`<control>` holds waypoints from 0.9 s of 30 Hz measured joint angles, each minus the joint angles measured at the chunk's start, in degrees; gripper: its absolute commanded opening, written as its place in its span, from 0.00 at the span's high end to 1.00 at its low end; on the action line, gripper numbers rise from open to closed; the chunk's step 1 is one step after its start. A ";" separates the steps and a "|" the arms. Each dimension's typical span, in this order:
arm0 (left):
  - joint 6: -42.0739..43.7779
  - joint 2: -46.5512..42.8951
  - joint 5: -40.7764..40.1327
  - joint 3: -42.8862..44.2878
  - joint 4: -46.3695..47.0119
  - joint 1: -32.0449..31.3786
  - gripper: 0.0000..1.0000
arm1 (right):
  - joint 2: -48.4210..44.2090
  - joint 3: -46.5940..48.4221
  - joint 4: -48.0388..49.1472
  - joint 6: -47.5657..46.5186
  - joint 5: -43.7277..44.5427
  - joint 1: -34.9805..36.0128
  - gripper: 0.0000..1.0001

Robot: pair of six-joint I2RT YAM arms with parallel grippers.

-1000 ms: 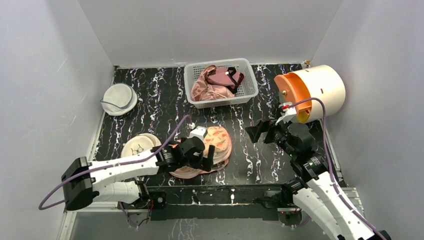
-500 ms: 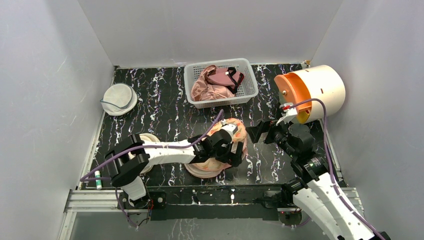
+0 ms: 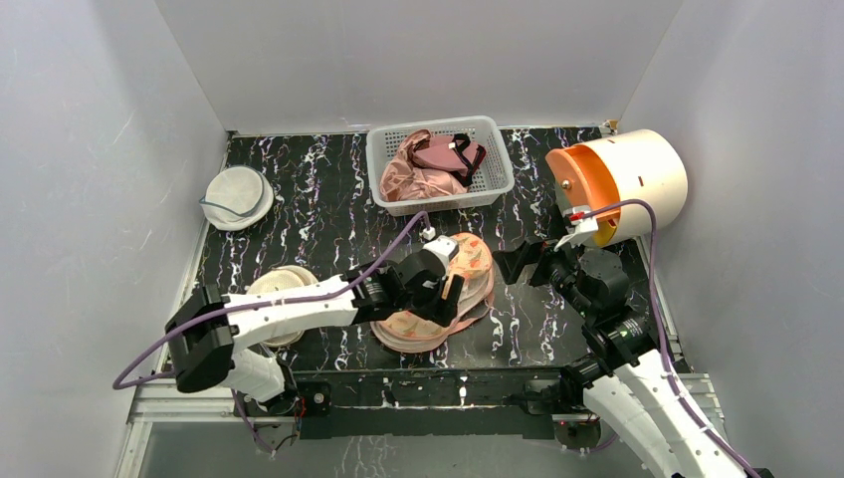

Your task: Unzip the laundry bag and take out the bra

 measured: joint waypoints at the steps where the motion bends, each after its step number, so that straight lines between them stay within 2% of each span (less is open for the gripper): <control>1: 0.33 -1.16 -0.92 0.20 -2.08 -0.11 0.32 | 0.02 0.00 0.00 0.00 0.09 0.00 0.02; 4: 1.05 -1.77 -4.59 2.12 -8.15 -1.38 0.28 | 0.15 0.00 0.00 0.00 0.13 0.00 0.02; 7: 2.01 1.75 -9.92 5.92 -13.70 -4.28 0.28 | 0.42 -0.02 0.00 0.00 0.24 0.00 0.02; 12: 3.78 10.95 -17.29 11.85 -18.14 -7.50 0.42 | 0.44 0.00 -0.04 0.07 0.44 0.00 0.02; 22: 5.92 19.19 -22.49 16.52 -14.82 -7.87 0.36 | -0.79 0.00 -0.31 0.42 2.21 0.00 0.02; 27: 4.04 21.27 -24.41 16.98 -11.78 -7.87 0.50 | -2.75 0.00 -0.61 0.59 3.67 0.00 0.02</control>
